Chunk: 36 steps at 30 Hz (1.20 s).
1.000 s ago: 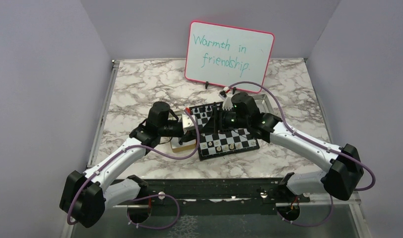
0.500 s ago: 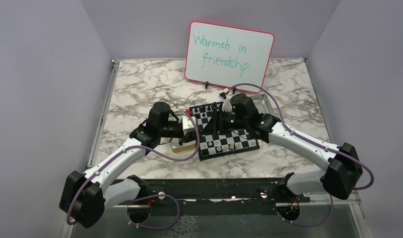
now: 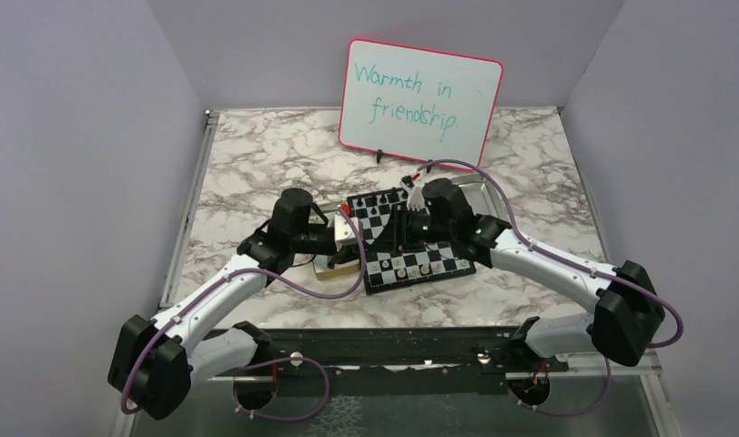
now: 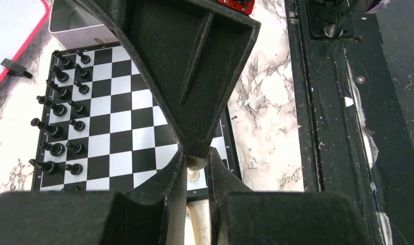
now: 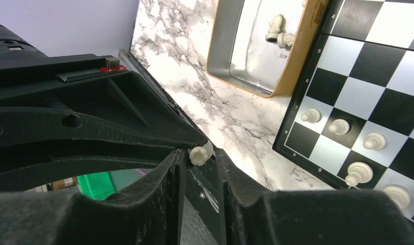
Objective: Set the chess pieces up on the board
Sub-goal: Place the chess piece on the chessboard.
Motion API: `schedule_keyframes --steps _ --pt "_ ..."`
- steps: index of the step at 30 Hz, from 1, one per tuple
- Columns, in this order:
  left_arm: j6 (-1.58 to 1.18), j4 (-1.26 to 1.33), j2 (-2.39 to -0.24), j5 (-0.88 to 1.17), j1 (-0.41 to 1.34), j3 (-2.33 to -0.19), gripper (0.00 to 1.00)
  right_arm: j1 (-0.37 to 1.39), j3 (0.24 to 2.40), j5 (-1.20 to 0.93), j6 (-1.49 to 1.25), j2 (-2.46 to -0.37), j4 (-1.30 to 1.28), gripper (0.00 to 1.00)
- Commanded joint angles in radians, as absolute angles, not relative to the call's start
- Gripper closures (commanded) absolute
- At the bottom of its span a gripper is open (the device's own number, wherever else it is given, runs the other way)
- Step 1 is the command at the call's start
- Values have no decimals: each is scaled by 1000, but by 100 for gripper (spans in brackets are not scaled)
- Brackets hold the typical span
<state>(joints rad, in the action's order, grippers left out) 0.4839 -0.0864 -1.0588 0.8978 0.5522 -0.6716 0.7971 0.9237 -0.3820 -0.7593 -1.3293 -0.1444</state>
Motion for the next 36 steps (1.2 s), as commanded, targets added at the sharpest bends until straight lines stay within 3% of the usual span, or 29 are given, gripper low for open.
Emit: schedule_keyframes --steps 1,5,9,12,14,16,17,18,25,36 --pt "505 -81 -1035 964 557 -680 100 794 887 -408 -754 -1309 -66 73" --pt "501 -85 -1044 965 557 -684 100 794 880 -399 -708 -1290 -57 85" --pt "468 -86 -1048 940 557 -696 96 794 854 -373 -662 -1254 -21 91" --pt "439 -83 -1058 905 557 -700 63 794 832 -336 -631 -1219 -8 92" --pt "424 -84 -1060 881 557 -695 50 795 819 -314 -603 -1194 -8 91" --pt "413 -83 -1064 859 557 -693 44 793 803 -285 -576 -1168 18 91" --pt "407 -84 -1065 850 557 -694 19 794 796 -271 -561 -1157 17 91" --pt "401 -86 -1065 843 557 -695 3 794 794 -257 -545 -1145 13 91" --pt "271 -15 -1039 683 557 -667 1 794 772 -208 -406 -1100 2 90" --pt "-46 3 -1012 22 504 -662 1 855 838 -109 -270 -1147 -109 88"
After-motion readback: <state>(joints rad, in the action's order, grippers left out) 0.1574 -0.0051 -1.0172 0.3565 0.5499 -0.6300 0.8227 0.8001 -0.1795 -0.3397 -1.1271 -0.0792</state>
